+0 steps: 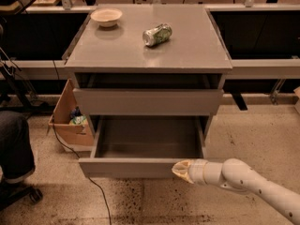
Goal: Close middle drawer
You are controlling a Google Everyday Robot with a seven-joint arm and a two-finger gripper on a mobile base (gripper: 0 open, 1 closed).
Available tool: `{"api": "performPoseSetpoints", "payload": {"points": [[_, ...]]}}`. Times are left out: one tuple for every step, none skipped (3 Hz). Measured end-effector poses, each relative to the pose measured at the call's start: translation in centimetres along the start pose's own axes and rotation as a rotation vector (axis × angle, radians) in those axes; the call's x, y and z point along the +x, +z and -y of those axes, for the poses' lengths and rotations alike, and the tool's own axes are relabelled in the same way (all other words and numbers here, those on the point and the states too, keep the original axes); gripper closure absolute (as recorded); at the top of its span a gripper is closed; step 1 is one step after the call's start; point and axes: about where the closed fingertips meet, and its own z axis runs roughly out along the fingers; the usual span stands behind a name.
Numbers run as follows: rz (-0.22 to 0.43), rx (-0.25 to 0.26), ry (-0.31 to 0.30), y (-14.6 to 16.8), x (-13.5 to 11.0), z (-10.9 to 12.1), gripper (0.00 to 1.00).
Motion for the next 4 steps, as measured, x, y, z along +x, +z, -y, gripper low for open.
{"api": "performPoseSetpoints", "payload": {"points": [[0.031, 0.046, 0.013, 2.4, 1.6, 1.8, 1.00], [0.056, 0.059, 0.009, 4.3, 1.5, 2.8, 1.00], [0.092, 0.063, -0.002, 6.8, 0.5, 4.1, 1.00], [0.129, 0.087, -0.031, 9.5, -1.7, 6.1, 1.00]]}}
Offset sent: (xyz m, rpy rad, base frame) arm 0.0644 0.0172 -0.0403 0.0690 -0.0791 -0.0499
